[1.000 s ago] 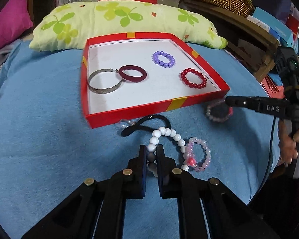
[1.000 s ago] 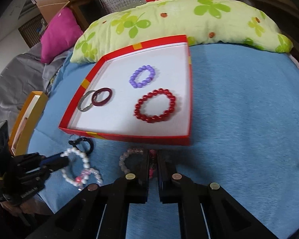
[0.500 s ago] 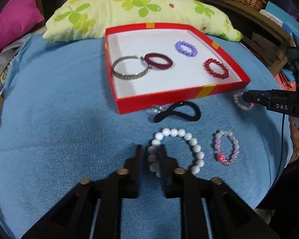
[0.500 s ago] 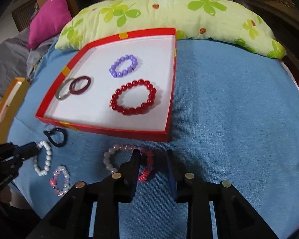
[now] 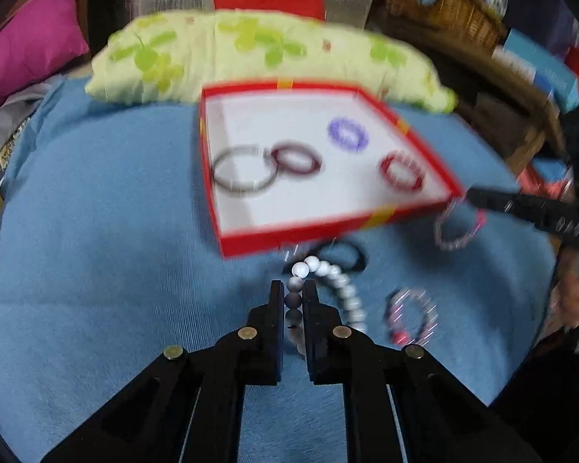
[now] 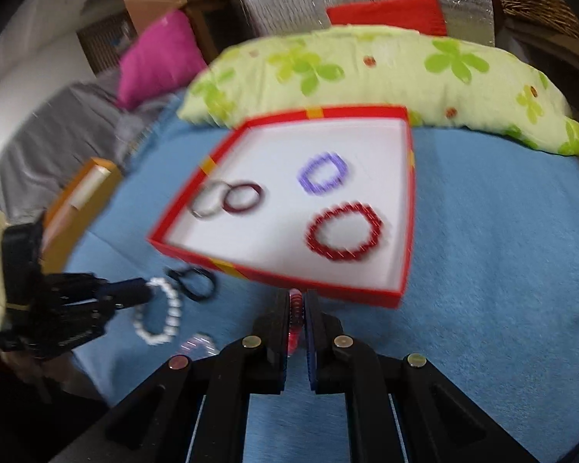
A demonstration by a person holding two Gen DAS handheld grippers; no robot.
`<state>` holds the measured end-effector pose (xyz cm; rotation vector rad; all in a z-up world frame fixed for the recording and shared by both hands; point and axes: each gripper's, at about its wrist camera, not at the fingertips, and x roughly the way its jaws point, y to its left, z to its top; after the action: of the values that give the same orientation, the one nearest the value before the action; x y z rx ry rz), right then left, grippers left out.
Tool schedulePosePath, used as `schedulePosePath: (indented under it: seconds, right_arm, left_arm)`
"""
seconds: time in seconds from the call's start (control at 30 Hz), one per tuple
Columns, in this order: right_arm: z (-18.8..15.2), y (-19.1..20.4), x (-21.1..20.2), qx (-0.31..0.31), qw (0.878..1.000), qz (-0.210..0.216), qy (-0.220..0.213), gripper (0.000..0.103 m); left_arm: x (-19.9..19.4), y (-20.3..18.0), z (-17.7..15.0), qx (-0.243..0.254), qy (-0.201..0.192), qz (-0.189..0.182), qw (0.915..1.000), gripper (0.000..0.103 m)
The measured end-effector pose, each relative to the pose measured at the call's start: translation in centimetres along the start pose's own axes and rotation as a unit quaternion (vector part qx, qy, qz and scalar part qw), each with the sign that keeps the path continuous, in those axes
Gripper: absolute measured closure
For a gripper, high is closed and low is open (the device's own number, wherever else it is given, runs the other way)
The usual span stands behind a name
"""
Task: Organize jewelry
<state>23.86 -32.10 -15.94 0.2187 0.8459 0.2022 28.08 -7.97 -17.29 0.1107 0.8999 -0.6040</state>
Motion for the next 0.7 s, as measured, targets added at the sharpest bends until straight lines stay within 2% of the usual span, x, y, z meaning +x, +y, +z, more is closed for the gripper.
schedulePosePath:
  seconds: [0.13, 0.27, 0.43, 0.7]
  right_arm:
    - [0.8, 0.8, -1.3, 0.012, 0.998, 0.049, -0.035, 0.095]
    - [1.3, 1.5, -2.6, 0.023, 0.994, 0.082, -0.074, 0.095]
    - [1.8, 1.8, -2.5, 0.046, 0.991, 0.085, -0.091, 0.095]
    - [2.7, 1.2, -2.0, 0.083, 0.987, 0.08, -0.111, 0.095]
  left_arm:
    - [-3.2, -0.2, 1.4, -0.009, -0.056, -0.032, 0.9979, 0.094]
    - [-4.1, -0.4, 2.6, -0.01, -0.084, -0.037, 0.9958, 0.094]
    - [-3.7, -1.1, 2.9, -0.012, -0.084, -0.034, 0.9958, 0.093]
    - [-4.4, -2.0, 3.8, -0.017, -0.125, -0.033, 0.9915, 0.093]
